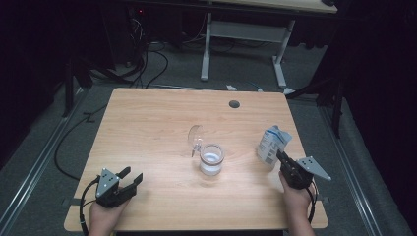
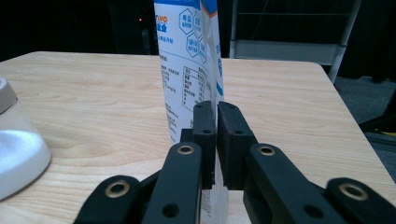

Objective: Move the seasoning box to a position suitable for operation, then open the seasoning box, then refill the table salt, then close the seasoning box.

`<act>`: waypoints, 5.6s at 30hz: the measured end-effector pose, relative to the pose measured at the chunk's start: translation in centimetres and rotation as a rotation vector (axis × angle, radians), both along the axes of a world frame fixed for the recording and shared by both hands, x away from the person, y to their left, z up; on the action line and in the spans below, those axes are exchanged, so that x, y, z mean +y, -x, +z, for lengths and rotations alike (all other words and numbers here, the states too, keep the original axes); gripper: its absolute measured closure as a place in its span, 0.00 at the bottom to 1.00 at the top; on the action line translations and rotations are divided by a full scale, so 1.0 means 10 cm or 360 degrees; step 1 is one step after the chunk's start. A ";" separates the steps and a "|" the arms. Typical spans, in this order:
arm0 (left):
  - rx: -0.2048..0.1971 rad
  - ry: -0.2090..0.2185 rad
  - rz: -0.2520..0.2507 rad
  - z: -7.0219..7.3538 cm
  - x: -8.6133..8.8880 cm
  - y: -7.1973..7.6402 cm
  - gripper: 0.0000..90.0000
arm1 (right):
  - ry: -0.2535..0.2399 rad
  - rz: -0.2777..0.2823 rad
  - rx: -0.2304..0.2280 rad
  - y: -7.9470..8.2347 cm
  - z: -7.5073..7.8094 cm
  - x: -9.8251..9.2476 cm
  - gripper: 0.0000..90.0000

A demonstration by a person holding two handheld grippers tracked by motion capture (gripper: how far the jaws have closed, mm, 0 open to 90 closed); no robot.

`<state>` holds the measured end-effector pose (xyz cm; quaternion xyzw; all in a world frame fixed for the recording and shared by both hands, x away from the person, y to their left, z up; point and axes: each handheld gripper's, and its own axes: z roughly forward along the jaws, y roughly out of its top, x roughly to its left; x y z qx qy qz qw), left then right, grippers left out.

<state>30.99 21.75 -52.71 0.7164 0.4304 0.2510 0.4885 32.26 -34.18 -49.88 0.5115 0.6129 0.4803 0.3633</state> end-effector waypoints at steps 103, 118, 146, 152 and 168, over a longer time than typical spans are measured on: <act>0.0086 0.0002 -0.0056 0.08 -0.57 -0.05 0.58 | 0.0222 0.0455 0.0208 0.08 -0.17 1.16 0.72; 0.0084 0.0051 -0.0071 0.24 -0.97 -0.29 0.72 | 0.0212 0.0511 0.0213 0.03 -0.17 1.30 0.94; 0.0023 0.0171 -0.0126 0.72 -1.55 -0.68 0.98 | 0.0274 0.0539 0.0214 -0.05 -0.19 1.43 1.00; 0.0024 0.0167 -0.0169 0.70 -1.64 -0.65 0.97 | 0.0284 0.0549 0.0210 -0.04 -0.19 1.46 1.00; 0.0068 0.0000 -0.0158 0.50 -1.38 -0.55 0.84 | 0.0277 0.0532 0.0213 -0.05 -0.18 1.44 1.00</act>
